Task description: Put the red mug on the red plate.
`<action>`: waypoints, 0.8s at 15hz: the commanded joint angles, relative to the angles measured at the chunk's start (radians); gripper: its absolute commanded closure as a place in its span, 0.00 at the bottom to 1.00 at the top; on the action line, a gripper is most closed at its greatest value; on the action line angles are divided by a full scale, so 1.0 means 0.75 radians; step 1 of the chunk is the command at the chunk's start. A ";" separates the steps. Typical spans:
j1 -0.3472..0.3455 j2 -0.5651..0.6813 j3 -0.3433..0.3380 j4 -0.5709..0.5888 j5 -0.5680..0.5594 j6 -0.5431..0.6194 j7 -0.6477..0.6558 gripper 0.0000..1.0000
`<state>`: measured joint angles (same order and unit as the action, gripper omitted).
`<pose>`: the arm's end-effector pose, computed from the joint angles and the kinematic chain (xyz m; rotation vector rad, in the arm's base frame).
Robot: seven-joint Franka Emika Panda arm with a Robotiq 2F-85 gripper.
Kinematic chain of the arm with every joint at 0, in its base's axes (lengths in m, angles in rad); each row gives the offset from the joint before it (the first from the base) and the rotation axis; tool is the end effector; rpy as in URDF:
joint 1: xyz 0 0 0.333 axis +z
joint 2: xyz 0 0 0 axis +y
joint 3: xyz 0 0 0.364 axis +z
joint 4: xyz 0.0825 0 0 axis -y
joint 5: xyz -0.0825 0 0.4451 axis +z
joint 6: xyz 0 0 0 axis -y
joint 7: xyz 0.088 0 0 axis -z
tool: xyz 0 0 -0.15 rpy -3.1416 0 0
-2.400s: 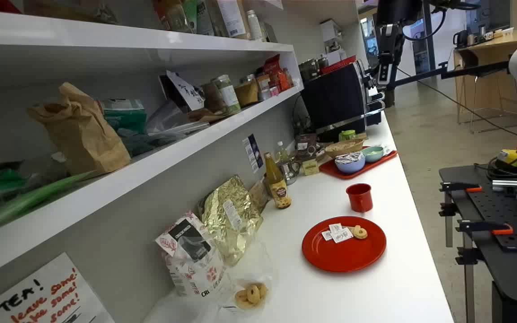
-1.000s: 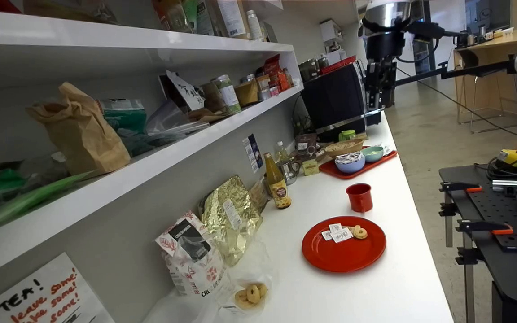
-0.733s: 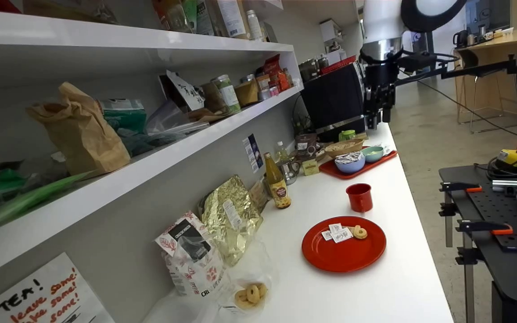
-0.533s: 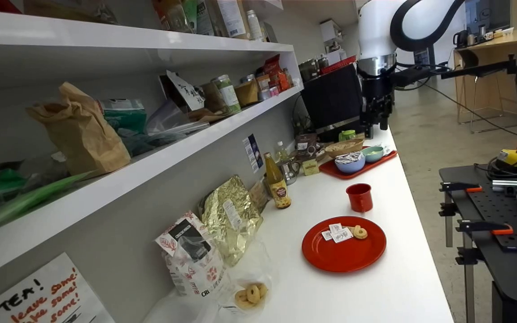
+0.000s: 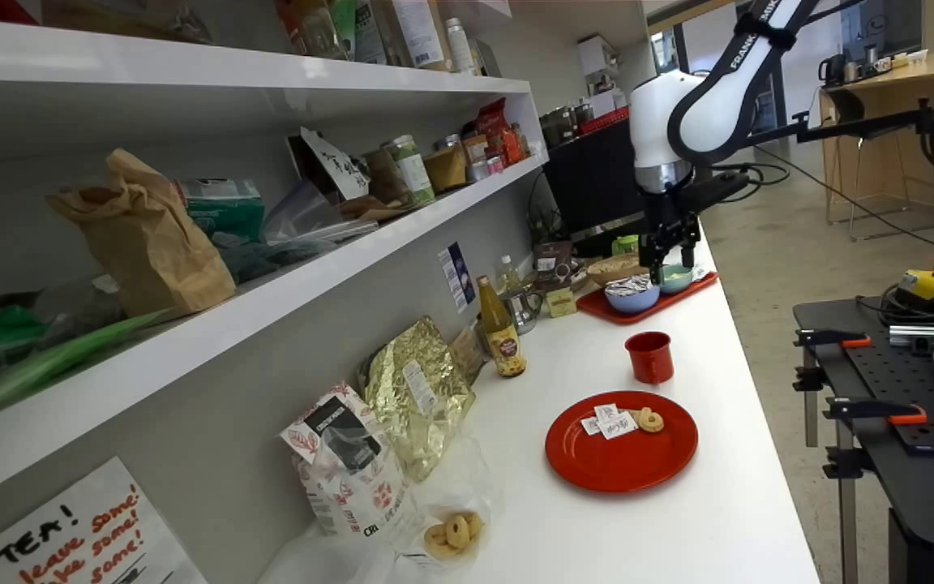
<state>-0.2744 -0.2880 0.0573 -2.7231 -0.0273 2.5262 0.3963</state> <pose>0.4181 -0.0946 0.2789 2.9773 -0.9103 0.1449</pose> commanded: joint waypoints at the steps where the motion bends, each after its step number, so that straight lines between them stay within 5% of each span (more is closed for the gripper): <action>1: -0.010 0.239 -0.055 0.139 -0.086 0.064 0.068 0.00; 12: 0.107 0.658 -0.241 0.463 -0.005 0.042 0.018 0.00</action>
<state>-0.2358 0.1273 -0.0930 -2.4295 -0.0688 2.5687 0.4200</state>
